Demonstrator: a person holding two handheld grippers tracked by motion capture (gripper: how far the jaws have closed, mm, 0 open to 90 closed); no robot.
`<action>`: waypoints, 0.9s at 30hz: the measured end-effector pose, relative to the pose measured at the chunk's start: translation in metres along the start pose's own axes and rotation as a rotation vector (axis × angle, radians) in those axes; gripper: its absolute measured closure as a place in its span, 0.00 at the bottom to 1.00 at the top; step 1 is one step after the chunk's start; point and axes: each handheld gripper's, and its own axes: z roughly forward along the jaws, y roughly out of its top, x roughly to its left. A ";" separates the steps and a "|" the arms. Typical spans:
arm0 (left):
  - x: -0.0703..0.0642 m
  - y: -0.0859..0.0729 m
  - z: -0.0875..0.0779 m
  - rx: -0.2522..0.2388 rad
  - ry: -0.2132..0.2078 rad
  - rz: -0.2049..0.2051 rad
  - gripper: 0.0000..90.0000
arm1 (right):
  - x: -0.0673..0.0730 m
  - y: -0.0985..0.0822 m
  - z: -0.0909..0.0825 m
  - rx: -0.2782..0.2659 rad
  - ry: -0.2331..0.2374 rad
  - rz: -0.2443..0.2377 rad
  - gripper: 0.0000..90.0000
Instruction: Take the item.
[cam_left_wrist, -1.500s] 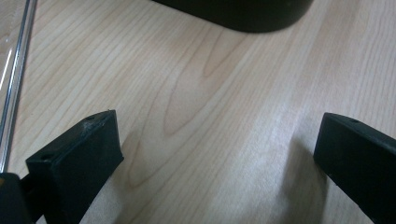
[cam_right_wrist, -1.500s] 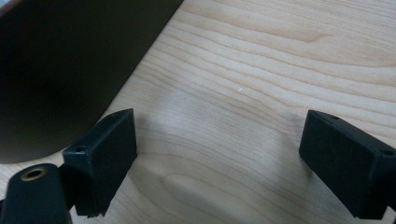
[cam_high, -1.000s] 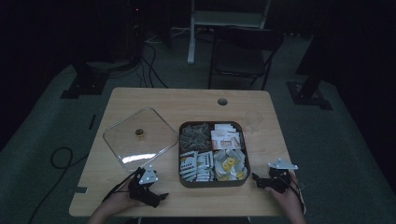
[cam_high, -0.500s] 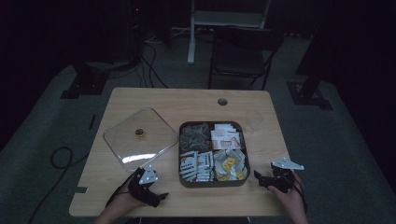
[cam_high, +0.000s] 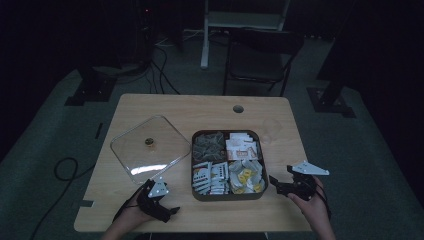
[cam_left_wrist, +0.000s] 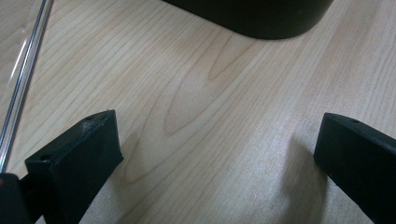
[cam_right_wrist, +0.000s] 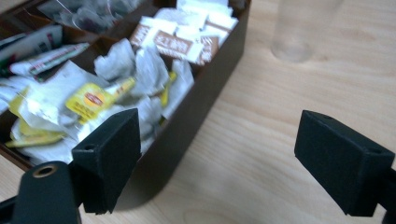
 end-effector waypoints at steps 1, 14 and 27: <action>0.000 0.000 0.000 0.000 0.000 0.001 0.01 | 0.001 0.002 0.000 -0.003 0.005 -0.004 0.16; 0.000 0.000 0.000 0.000 0.000 0.000 0.01 | 0.021 0.026 0.022 -0.018 0.064 -0.079 0.43; 0.000 0.000 0.000 0.000 0.000 0.001 0.01 | 0.031 0.038 0.057 0.073 0.164 -0.116 0.66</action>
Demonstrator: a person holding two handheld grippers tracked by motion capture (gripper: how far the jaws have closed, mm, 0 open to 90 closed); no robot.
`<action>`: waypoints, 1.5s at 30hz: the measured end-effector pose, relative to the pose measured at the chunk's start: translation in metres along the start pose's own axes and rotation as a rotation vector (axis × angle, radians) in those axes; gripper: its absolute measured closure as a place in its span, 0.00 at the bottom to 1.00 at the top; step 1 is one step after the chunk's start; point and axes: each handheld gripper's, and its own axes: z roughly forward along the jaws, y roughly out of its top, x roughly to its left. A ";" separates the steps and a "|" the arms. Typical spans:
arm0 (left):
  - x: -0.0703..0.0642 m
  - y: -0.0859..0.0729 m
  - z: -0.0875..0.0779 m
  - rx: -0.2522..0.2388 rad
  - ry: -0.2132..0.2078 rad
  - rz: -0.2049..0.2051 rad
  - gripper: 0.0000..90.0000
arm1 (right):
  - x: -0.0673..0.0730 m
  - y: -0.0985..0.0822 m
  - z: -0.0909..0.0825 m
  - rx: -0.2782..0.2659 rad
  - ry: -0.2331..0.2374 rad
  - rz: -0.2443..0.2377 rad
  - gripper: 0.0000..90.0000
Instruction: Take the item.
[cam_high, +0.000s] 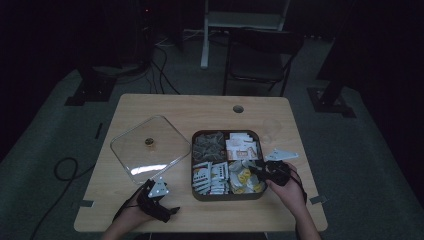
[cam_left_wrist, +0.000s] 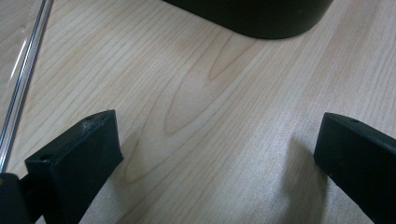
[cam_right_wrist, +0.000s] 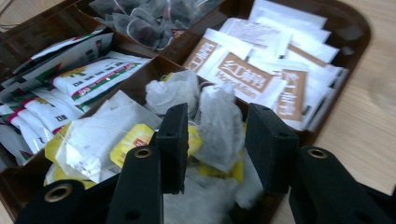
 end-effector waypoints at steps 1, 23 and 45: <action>0.000 0.000 0.000 0.000 0.000 0.000 0.01 | 0.001 0.001 0.003 0.008 0.007 0.001 0.66; 0.000 0.000 0.000 0.000 0.000 0.000 0.01 | 0.004 0.006 0.019 0.082 -0.009 -0.006 0.97; 0.000 0.000 0.000 -0.002 0.001 0.000 0.01 | 0.013 0.035 -0.016 -0.035 0.045 -0.007 0.97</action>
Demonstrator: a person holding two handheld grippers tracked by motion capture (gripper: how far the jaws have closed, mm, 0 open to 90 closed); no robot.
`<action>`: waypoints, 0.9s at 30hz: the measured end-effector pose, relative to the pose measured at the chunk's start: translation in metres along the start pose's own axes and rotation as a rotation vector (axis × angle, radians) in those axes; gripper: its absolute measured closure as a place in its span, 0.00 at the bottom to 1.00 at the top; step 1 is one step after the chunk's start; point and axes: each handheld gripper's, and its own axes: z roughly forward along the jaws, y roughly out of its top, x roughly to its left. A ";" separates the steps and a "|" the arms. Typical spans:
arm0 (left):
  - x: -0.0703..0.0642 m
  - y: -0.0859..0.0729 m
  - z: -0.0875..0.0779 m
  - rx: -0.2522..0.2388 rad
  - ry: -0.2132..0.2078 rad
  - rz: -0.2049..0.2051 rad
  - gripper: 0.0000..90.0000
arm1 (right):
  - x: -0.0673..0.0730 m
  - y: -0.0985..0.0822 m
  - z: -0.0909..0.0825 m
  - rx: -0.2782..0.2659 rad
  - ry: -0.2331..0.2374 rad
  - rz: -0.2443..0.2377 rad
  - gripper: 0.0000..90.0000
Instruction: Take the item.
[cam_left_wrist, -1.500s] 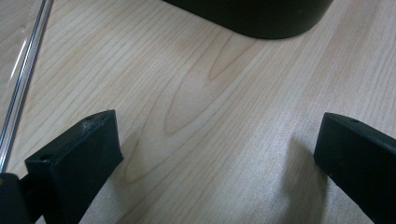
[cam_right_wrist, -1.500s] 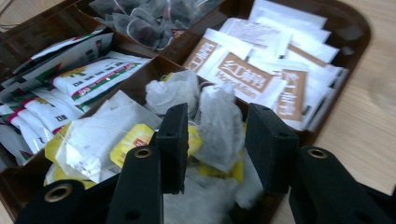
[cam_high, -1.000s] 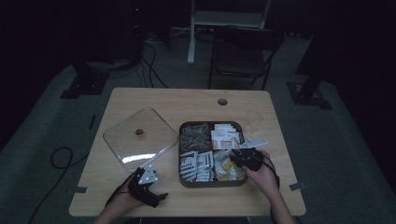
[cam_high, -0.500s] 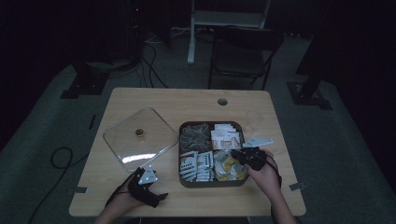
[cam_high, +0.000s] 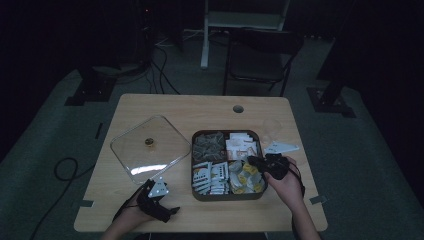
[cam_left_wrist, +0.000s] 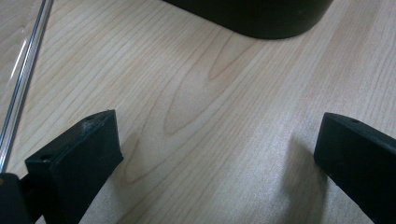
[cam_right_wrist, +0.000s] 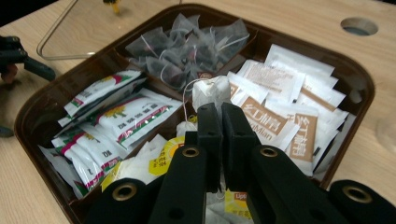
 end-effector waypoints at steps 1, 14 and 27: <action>0.000 0.000 0.000 0.000 0.000 0.000 0.01 | 0.000 0.001 -0.001 -0.006 -0.001 0.001 0.97; 0.000 0.000 0.000 -0.001 0.001 -0.001 0.01 | -0.012 0.013 -0.015 -0.074 -0.040 0.010 0.97; 0.000 0.000 0.000 0.001 0.000 0.000 0.01 | -0.031 0.017 -0.024 -0.109 -0.084 0.051 0.97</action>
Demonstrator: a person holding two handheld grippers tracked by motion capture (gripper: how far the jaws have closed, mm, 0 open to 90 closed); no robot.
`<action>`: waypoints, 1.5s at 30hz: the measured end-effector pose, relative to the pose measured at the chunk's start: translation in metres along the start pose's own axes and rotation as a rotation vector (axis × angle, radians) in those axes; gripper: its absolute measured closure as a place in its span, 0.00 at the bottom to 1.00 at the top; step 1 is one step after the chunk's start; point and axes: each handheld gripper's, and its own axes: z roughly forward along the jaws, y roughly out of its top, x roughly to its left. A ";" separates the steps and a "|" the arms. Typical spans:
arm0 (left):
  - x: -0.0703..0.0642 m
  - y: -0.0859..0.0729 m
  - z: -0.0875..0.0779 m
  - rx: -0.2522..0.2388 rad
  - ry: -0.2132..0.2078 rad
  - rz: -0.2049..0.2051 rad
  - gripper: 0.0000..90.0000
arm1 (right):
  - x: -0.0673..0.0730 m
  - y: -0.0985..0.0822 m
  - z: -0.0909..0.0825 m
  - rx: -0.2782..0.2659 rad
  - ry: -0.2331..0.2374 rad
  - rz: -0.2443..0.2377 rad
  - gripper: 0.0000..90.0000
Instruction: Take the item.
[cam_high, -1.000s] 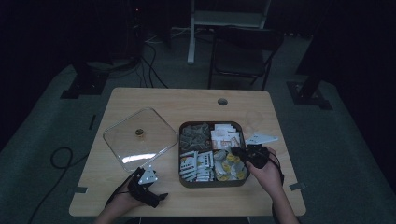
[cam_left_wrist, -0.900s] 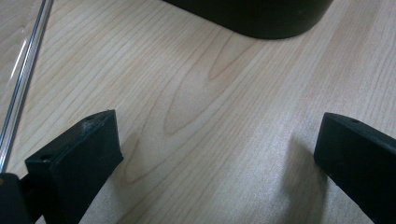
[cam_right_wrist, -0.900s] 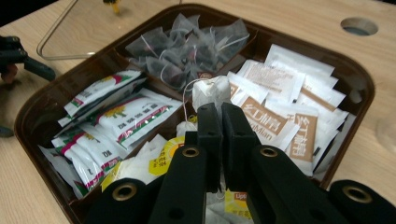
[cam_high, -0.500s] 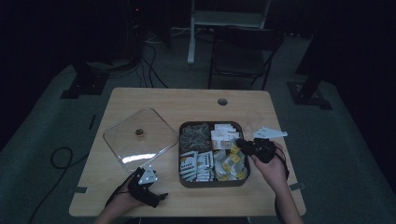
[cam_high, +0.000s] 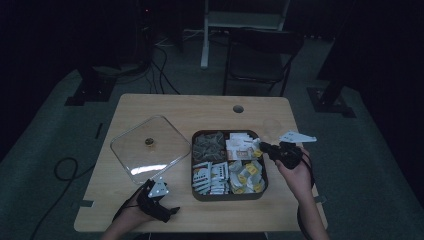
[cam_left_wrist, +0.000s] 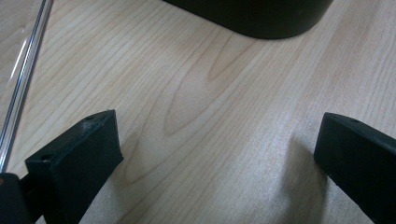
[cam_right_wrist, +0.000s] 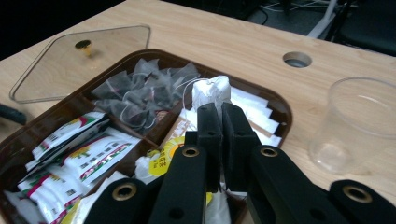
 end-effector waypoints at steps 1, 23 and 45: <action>0.000 0.000 0.000 0.000 0.000 0.000 0.01 | -0.002 0.001 0.000 -0.004 -0.003 0.003 0.97; 0.000 0.000 0.000 0.000 -0.001 -0.002 0.01 | -0.050 0.024 0.001 -0.087 -0.141 0.078 0.97; 0.000 0.000 0.000 0.000 -0.001 -0.001 0.01 | -0.093 0.021 0.043 -0.011 -0.220 0.172 0.97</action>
